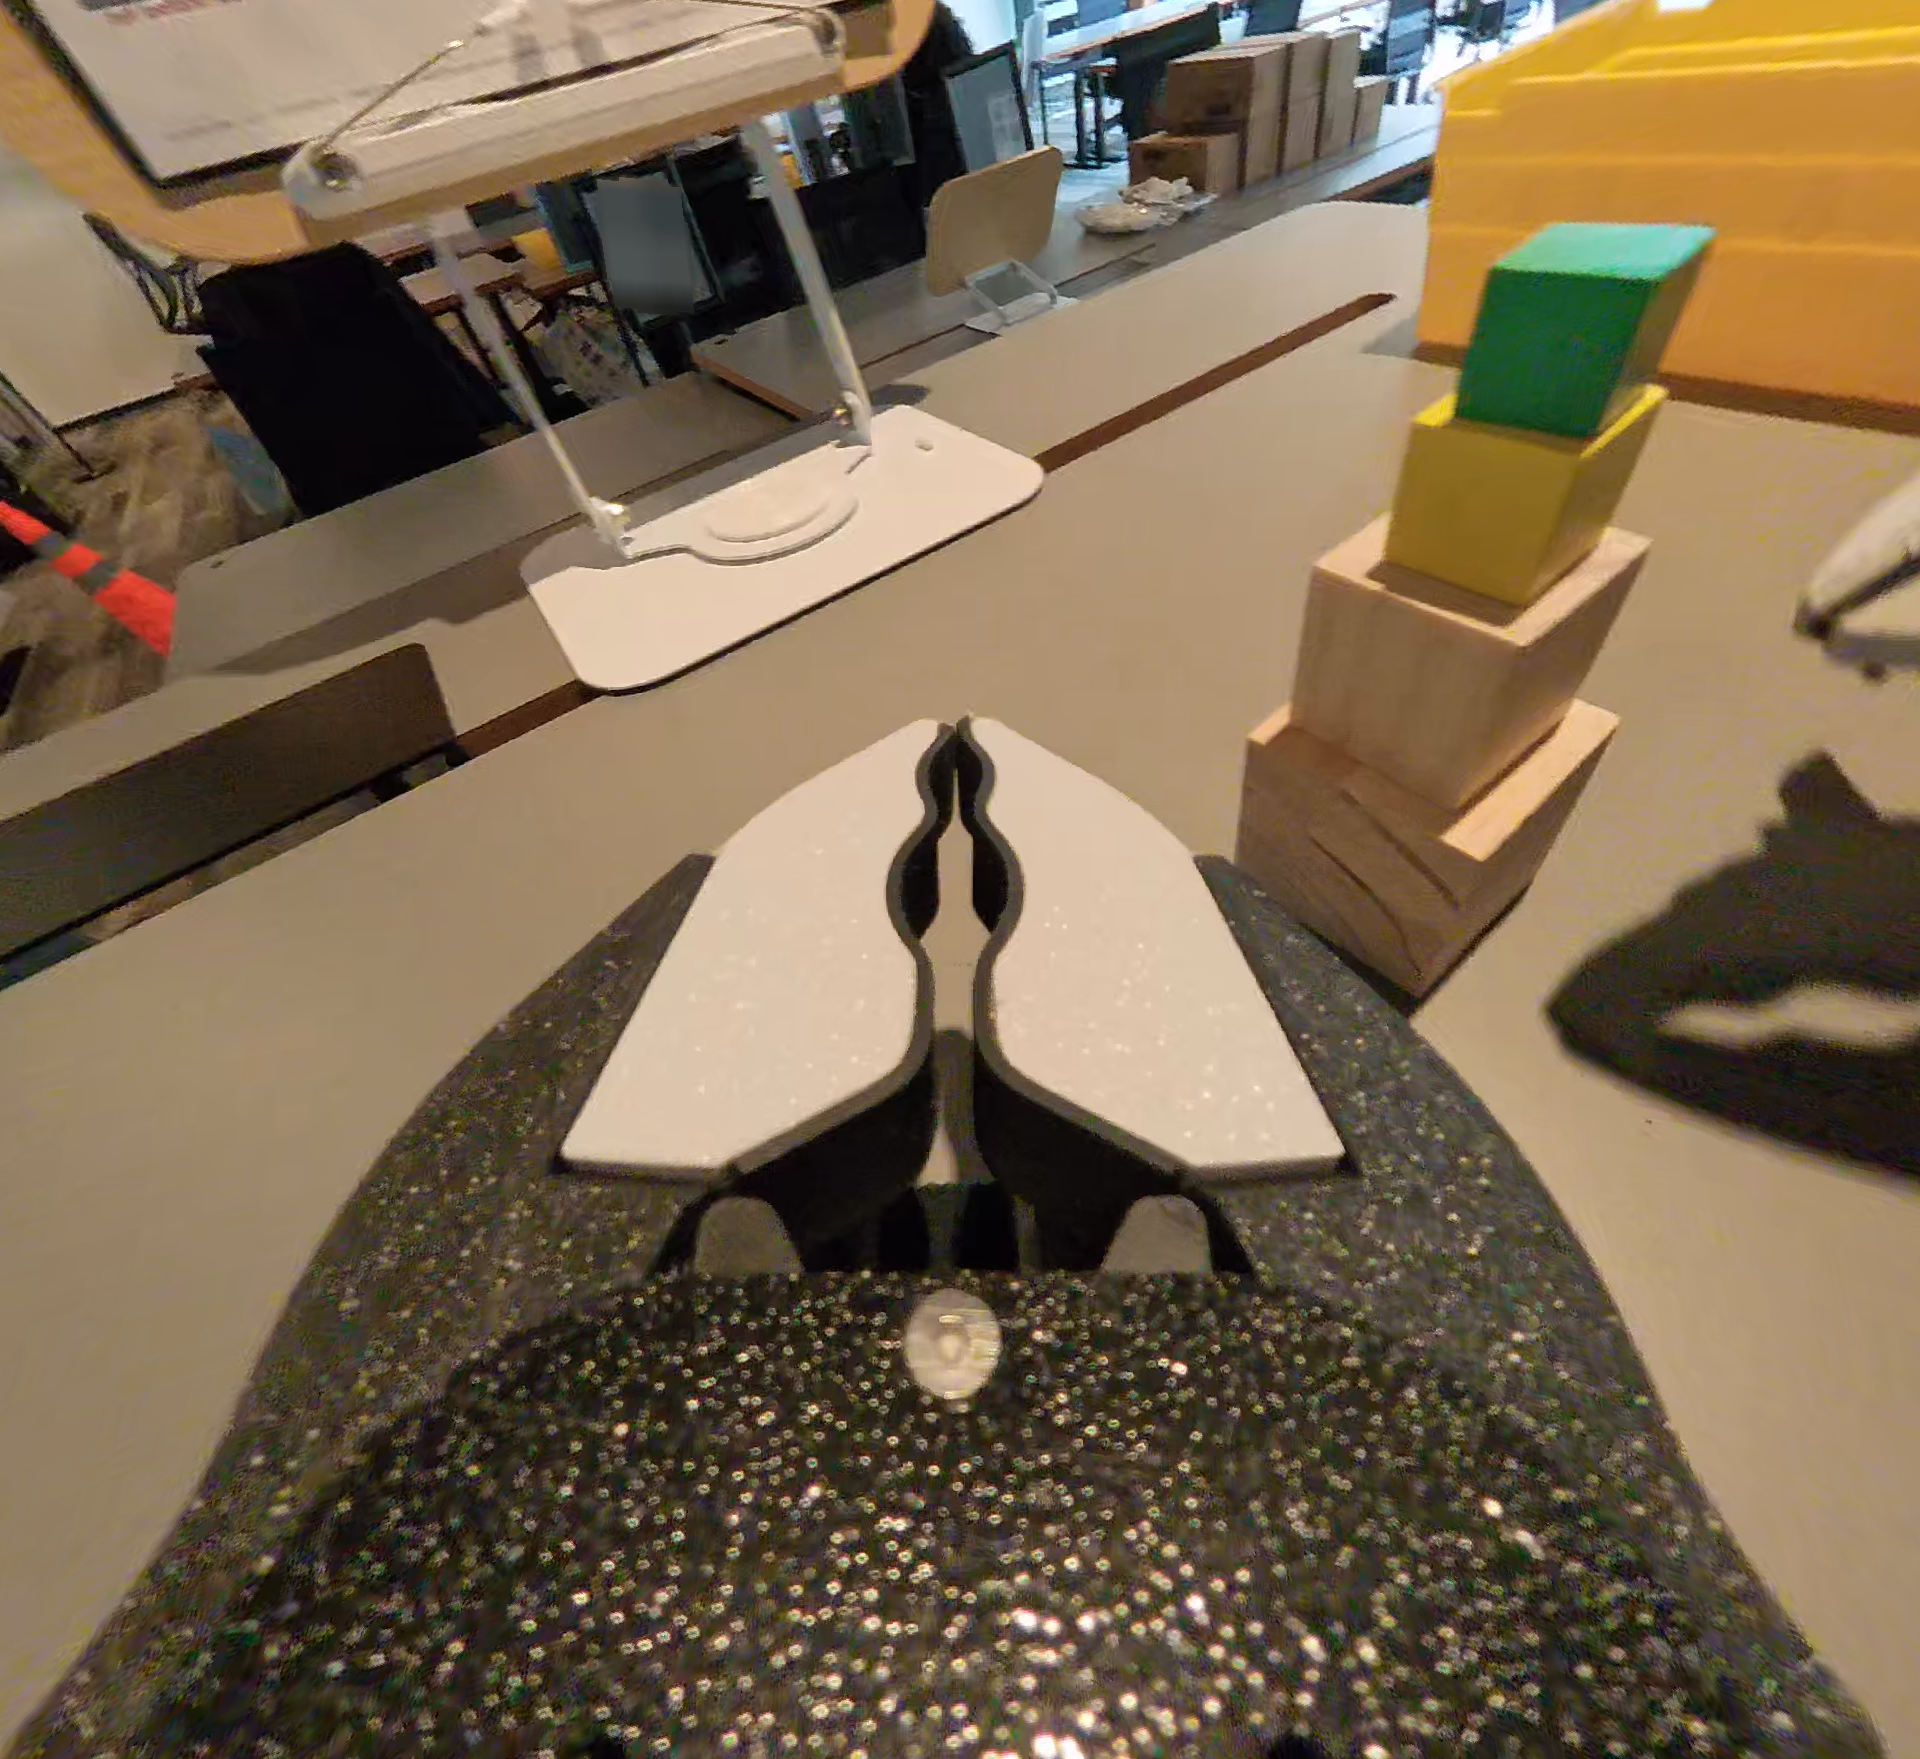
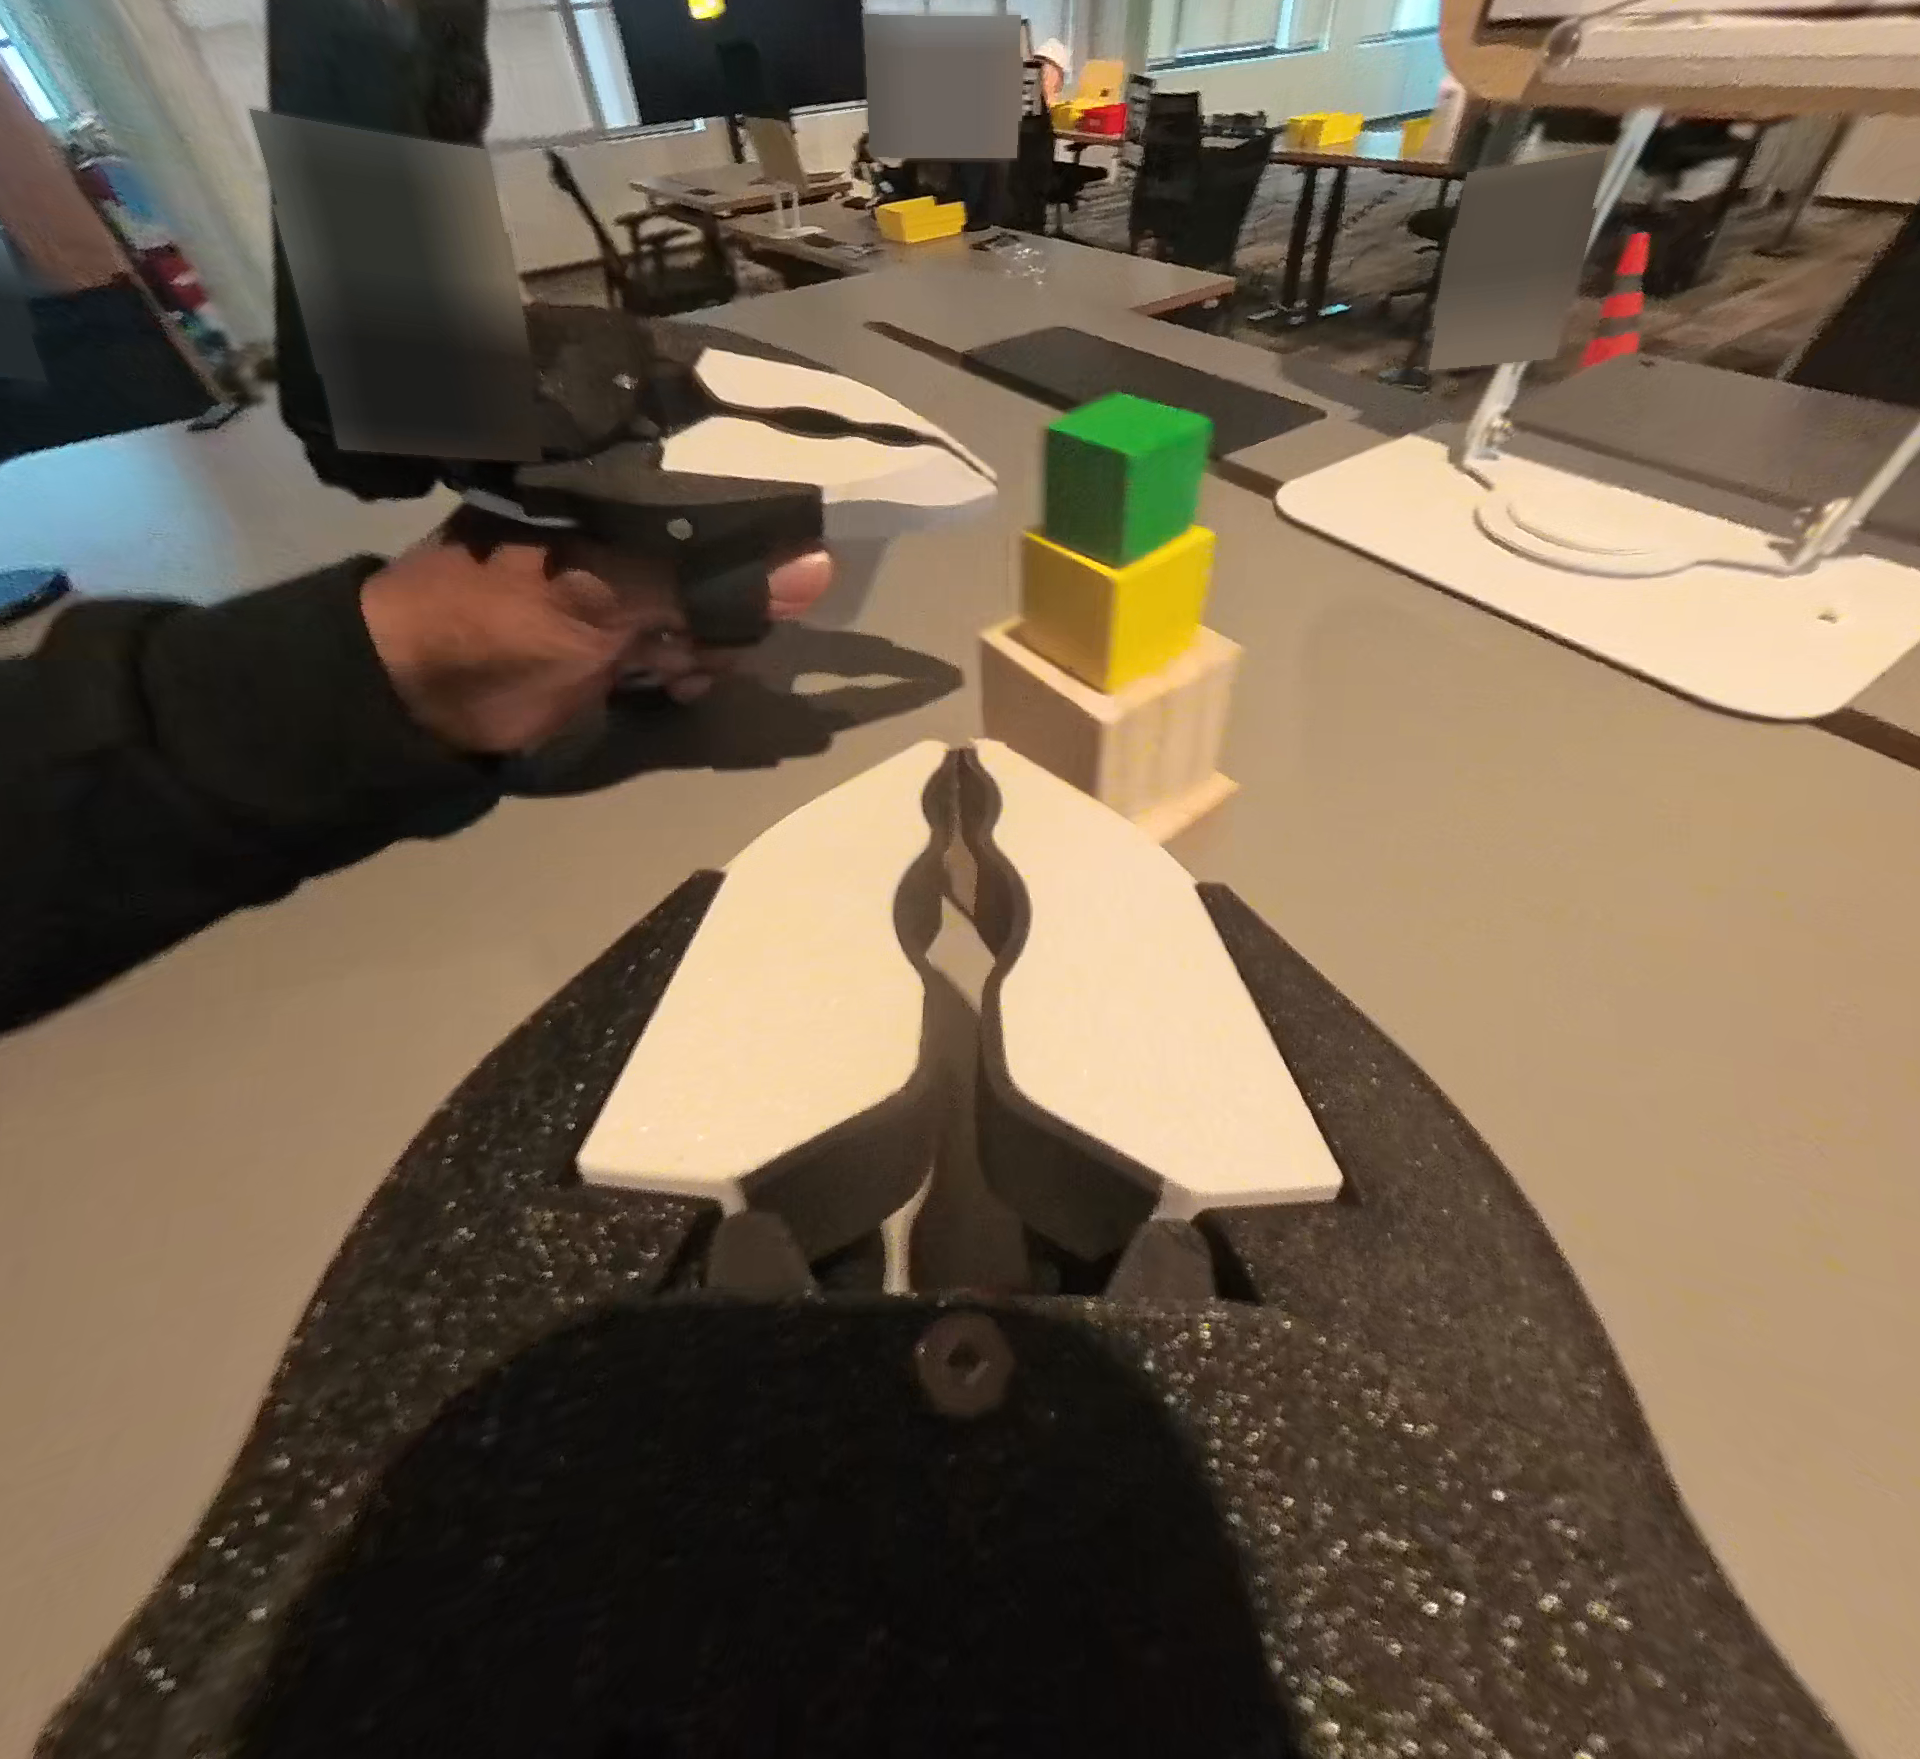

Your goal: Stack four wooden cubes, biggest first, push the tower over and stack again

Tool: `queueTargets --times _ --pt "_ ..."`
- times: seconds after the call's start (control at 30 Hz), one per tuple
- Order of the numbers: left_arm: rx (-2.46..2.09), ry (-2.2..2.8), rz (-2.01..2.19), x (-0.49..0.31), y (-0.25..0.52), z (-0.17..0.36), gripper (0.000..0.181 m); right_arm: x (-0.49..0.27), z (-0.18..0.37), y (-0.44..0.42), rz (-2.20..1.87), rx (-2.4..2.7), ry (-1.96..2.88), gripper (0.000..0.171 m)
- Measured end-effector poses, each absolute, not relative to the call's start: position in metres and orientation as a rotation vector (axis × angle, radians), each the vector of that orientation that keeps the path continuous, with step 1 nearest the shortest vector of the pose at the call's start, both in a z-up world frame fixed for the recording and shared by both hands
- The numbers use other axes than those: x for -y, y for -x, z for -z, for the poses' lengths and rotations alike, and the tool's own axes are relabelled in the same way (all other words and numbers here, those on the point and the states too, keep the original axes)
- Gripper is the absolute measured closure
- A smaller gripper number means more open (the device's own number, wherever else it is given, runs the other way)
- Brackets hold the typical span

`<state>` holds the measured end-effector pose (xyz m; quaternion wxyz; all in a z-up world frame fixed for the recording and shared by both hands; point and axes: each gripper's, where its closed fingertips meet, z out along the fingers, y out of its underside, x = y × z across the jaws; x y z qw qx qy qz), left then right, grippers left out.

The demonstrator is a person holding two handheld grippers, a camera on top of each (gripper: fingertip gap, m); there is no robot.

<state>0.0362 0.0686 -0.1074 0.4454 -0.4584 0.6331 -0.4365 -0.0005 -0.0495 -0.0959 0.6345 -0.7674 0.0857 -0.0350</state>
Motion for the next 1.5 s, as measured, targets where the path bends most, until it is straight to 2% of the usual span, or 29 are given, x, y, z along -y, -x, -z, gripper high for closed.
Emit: queueTargets --times 0.03,0.17,0.33,0.6,0.93,1.37,1.5 --pt "-1.544 1.16 1.086 -0.073 -0.036 0.106 0.181 0.04 0.096 0.006 0.099 -0.238 1.754 0.171" --pt "-1.465 1.216 1.157 -0.084 -0.033 0.1 0.181 -0.002 0.101 0.017 0.243 -0.413 1.749 0.171" --pt "-1.426 1.229 1.218 -0.089 -0.029 0.095 0.181 -0.047 0.108 0.035 0.385 -0.368 1.782 0.171" --pt "-1.414 1.256 1.242 -0.093 -0.028 0.095 0.181 -0.045 0.109 0.001 0.609 -0.474 1.799 0.171" --pt "-1.465 1.243 1.223 -0.087 -0.03 0.099 0.181 0.086 0.116 -0.072 0.73 -0.836 1.763 0.171" --pt "-1.542 1.204 1.186 -0.076 -0.031 0.104 0.181 0.259 0.095 -0.058 0.707 -0.872 1.553 0.171" --pt "-1.605 1.147 1.151 -0.066 -0.031 0.108 0.178 0.282 0.106 -0.055 0.571 -0.895 1.593 0.17"
